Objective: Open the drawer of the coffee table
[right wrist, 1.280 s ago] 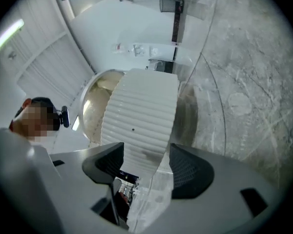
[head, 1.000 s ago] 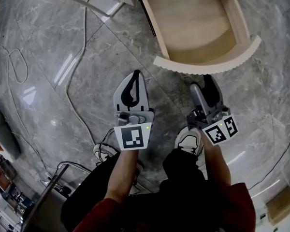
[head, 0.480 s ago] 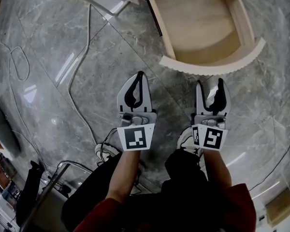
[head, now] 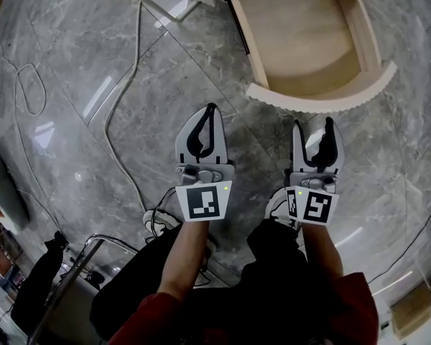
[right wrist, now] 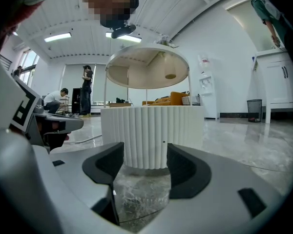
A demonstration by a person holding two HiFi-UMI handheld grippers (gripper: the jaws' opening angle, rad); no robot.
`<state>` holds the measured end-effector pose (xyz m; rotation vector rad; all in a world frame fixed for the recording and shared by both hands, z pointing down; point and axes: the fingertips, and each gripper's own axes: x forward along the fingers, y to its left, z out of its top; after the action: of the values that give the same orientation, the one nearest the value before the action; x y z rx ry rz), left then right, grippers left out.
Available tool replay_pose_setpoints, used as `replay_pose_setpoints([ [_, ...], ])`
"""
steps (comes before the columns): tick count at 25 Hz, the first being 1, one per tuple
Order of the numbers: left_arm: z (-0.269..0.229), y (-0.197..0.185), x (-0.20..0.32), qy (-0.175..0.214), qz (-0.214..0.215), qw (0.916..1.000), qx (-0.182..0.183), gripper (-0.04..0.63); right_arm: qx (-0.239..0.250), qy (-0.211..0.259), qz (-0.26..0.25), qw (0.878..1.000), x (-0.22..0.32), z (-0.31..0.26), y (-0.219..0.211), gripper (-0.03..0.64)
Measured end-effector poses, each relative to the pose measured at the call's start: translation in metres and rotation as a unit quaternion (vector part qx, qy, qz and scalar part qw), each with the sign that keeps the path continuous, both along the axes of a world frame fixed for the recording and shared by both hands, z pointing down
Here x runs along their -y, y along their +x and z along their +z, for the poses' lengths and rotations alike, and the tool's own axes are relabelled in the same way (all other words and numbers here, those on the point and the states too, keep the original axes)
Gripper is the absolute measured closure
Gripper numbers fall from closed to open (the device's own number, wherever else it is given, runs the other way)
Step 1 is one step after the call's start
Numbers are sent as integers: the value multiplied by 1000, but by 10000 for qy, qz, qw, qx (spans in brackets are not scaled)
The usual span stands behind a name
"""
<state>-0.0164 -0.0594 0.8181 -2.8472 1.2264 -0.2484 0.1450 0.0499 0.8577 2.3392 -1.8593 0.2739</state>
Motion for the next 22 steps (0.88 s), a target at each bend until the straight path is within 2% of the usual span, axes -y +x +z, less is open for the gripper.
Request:
replay_pose_setpoints([
  [3, -23, -5, 5, 3, 28, 10000, -32, 581, -352, -62, -127, 9993, 1, -25, -7, 327],
  [6, -71, -8, 14, 124, 151, 9998, -25, 581, -552, -76, -221, 9982, 6, -75, -15, 327],
  [10, -166, -16, 28, 359, 239, 9990, -80, 581, -461, -88, -293, 9985, 19, -169, -18, 327],
  [19, -380, -50, 39, -24, 94, 9999, 56, 581, -267, -131, -340, 9990, 49, -416, -28, 327],
  [22, -461, -53, 40, 74, 47, 9998, 186, 581, -201, -79, -399, 9990, 59, -492, -30, 327],
])
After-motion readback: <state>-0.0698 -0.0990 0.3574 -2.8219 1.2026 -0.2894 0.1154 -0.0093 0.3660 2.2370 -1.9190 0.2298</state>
